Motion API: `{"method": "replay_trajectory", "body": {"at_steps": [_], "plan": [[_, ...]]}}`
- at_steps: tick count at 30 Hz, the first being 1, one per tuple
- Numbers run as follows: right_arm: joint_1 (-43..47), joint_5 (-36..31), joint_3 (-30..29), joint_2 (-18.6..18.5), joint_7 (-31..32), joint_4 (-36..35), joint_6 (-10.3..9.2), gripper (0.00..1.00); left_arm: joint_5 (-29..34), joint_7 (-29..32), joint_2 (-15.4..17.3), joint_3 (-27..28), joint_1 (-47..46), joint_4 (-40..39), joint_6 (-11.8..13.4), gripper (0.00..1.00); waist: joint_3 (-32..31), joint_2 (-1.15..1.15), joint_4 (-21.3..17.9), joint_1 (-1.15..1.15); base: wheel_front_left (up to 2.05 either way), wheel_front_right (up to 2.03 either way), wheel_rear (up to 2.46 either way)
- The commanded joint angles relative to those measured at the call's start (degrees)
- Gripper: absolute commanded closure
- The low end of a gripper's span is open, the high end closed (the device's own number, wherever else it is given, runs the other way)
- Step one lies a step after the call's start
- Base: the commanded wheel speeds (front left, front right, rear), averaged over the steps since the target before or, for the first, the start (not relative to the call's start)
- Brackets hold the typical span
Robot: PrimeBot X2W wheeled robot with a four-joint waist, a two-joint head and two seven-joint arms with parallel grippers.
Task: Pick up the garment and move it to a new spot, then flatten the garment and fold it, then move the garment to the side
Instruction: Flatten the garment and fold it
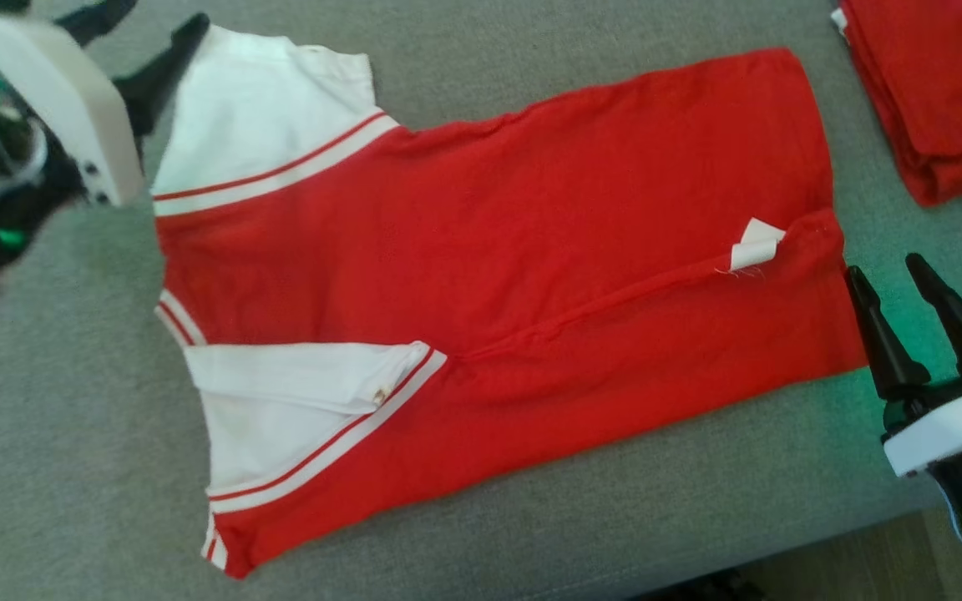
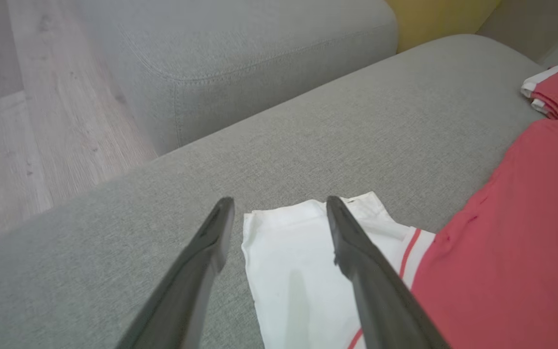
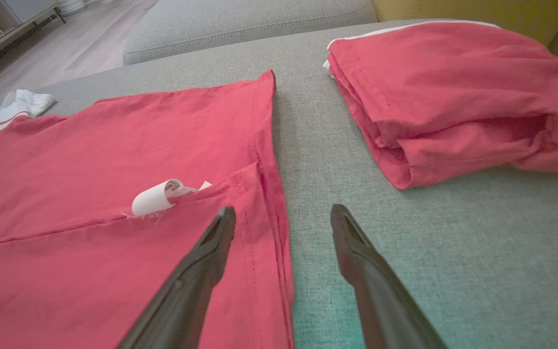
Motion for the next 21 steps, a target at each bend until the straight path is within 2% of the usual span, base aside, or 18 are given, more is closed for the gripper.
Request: {"method": "replay_trajectory", "body": {"at_steps": [1, 5, 11, 21], "plan": [[-0.3, -0.2, 0.6, -1.5, 0.0, -1.4, -0.05, 0.0, -0.5, 1.0, 2.9, 2.6, -2.8, -0.8, -0.1, 0.0, 1.0, 0.0, -0.8, -0.01, 0.0, 0.0, 0.0], [-1.4, -0.2, 1.1, -1.3, -0.5, -1.0, -0.05, 0.0, -2.9, 6.4, 3.1, 2.0, -6.2, 2.6, -0.2, 0.0, 2.6, 0.0, -1.4, -0.01, 0.0, 0.0, 0.0], [-3.2, -0.4, 2.1, -0.8, -0.8, -0.4, -0.05, 0.0, -3.2, 10.8, 3.6, 0.3, -9.6, 5.5, -0.3, 0.0, 5.1, 0.0, -1.9, -0.01, 0.0, 0.0, 0.0], [-6.1, 0.4, 4.4, -0.8, -1.9, 1.4, -0.05, 0.0, -1.6, 11.3, 5.2, -3.3, -11.9, 7.8, -0.4, 0.0, 7.1, 0.0, -3.5, -0.01, 0.0, 0.0, 0.0]]}}
